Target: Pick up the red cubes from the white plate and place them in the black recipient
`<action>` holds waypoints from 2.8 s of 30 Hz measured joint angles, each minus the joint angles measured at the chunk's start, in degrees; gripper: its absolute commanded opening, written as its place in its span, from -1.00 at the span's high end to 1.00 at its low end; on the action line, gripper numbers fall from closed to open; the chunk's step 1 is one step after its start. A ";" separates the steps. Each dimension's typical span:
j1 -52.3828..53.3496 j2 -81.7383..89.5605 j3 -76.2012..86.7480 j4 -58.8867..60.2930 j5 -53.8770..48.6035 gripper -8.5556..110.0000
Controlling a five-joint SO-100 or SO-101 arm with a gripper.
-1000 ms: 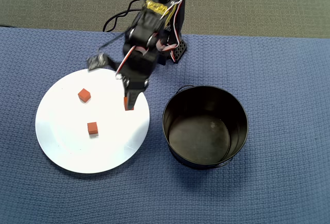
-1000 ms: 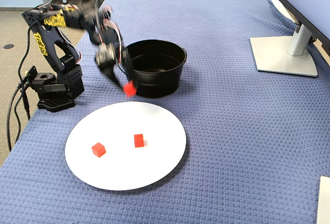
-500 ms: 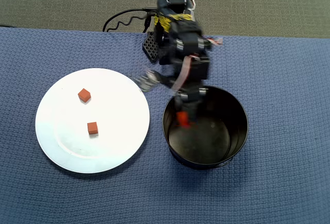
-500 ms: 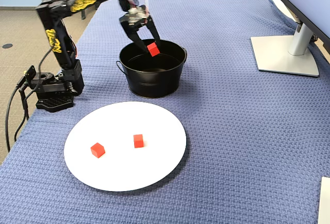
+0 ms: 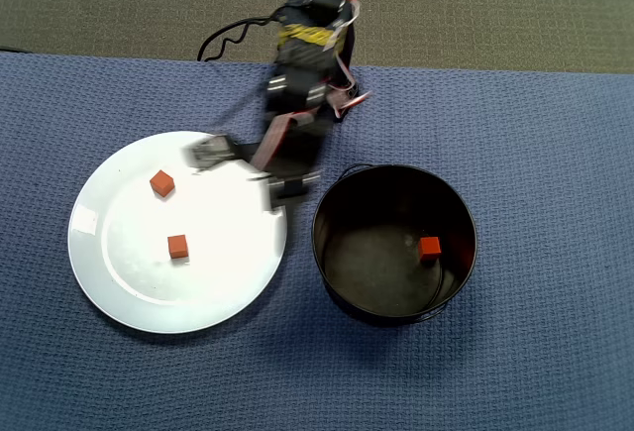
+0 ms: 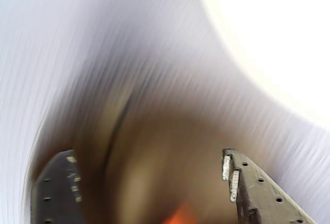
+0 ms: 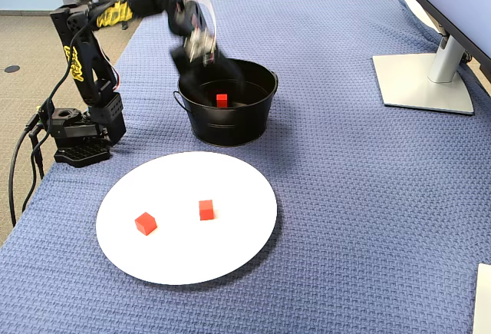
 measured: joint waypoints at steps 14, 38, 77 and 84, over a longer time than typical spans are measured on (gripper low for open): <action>18.98 -23.91 -7.29 -5.10 -3.08 0.46; 22.06 -39.90 -18.28 -4.22 -21.62 0.48; -8.44 14.50 -1.93 7.47 6.33 0.86; -27.60 16.17 5.10 6.06 14.68 0.26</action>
